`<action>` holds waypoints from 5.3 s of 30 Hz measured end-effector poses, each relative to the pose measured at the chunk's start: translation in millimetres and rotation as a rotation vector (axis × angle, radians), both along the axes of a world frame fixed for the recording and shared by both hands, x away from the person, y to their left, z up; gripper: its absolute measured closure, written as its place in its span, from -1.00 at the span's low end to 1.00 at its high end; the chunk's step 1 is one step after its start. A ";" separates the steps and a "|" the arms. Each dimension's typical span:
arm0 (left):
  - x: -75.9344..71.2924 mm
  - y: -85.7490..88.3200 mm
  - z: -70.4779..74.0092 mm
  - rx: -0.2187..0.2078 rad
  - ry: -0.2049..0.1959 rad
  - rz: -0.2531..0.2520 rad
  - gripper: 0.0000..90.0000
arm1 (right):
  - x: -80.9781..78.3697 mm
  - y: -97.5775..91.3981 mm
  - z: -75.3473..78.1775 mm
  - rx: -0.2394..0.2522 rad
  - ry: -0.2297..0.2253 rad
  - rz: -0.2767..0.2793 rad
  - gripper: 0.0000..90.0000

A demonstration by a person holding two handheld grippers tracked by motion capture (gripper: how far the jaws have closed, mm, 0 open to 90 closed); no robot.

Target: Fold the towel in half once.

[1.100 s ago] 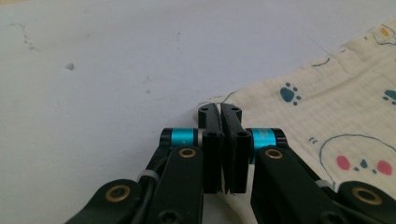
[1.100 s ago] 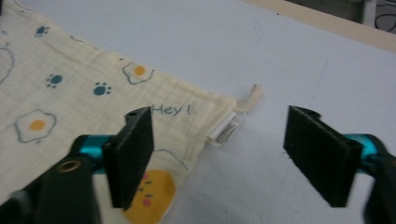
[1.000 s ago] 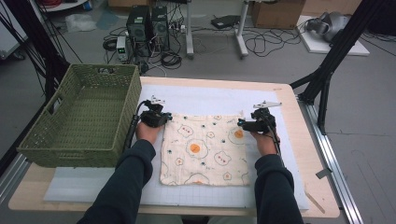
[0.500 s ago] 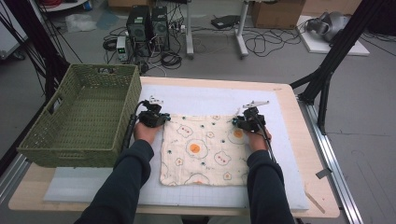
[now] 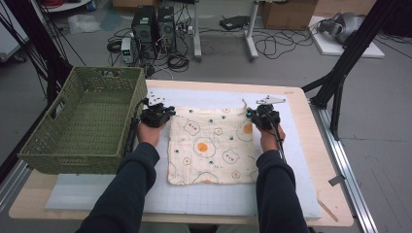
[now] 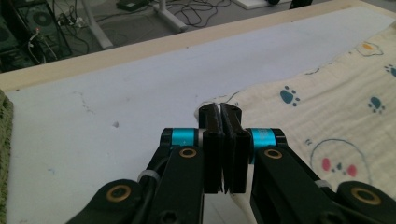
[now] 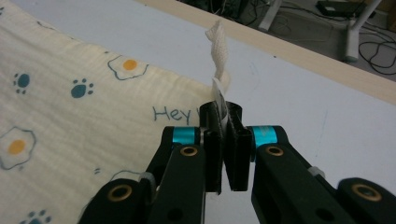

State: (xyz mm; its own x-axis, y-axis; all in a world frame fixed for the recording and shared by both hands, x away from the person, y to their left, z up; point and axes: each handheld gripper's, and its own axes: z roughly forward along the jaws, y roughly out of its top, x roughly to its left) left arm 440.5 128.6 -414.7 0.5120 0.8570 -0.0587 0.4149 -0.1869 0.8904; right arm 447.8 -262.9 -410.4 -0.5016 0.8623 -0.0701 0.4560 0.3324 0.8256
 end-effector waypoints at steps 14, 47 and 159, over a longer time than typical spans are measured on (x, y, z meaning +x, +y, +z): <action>-37.8 -5.1 9.7 0.021 -0.025 -0.087 0.94 | -38.6 -11.0 0.3 0.045 0.000 0.081 0.95; -115.4 2.8 -2.2 -0.025 -0.063 -0.231 0.94 | -119.6 -19.1 -0.7 0.039 -0.024 0.163 0.93; -39.9 8.7 -16.0 -0.090 0.106 -0.023 0.02 | -53.3 8.1 -31.0 -0.010 0.061 -0.071 0.05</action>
